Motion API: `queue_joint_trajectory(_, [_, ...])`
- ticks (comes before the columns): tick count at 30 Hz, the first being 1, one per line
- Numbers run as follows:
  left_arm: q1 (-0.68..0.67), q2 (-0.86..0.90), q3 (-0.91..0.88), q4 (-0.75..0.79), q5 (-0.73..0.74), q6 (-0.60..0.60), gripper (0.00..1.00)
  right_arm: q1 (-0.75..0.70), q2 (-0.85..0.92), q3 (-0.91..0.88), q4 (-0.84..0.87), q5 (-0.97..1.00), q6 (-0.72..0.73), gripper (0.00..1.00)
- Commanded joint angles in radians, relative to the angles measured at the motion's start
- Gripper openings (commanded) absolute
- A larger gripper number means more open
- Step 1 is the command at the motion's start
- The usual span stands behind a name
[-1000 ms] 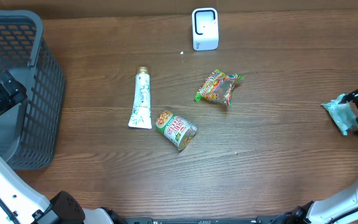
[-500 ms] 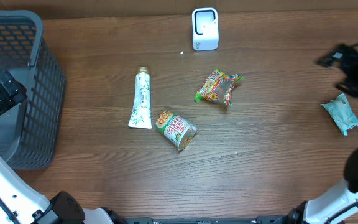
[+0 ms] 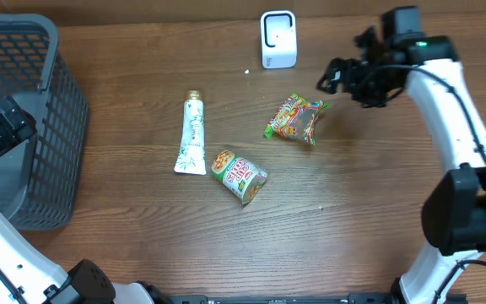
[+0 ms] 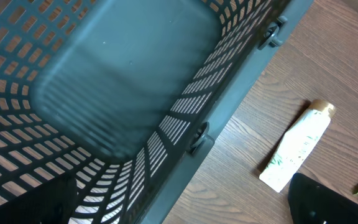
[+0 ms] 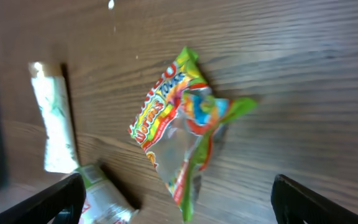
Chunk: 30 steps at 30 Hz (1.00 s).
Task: Scan the item barcode
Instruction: 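Reach the right gripper to the Haribo gummy bag and grasp it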
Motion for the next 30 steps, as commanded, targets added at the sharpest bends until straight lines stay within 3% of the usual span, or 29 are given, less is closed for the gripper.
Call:
queue_joint_trajectory(1, [0.003, -0.002, 0.002, 0.001, 0.005, 0.016, 1.00, 0.089, -0.004, -0.006, 0.023, 0.146, -0.067, 0.94])
queue_joint_trajectory(5, [0.003, -0.002, 0.002, 0.001, 0.004, 0.016, 1.00, 0.199, -0.001, -0.006, 0.032, 0.351, -0.150, 0.94])
queue_joint_trajectory(9, [0.003, -0.002, 0.002, 0.001, 0.005, 0.016, 0.99, 0.294, -0.001, -0.011, 0.045, 0.357, -0.339, 0.86])
queue_joint_trajectory(16, [0.003, -0.002, 0.002, 0.001, 0.005, 0.016, 1.00, 0.396, 0.005, -0.046, 0.100, 0.375, -0.542, 0.84])
queue_joint_trajectory(25, [0.003, -0.002, 0.002, 0.001, 0.005, 0.016, 1.00, 0.414, 0.106, -0.058, 0.139, 0.393, -0.584, 0.78])
queue_joint_trajectory(30, [0.003, -0.002, 0.002, 0.001, 0.004, 0.016, 1.00, 0.414, 0.188, -0.058, 0.165, 0.558, -0.589, 0.76])
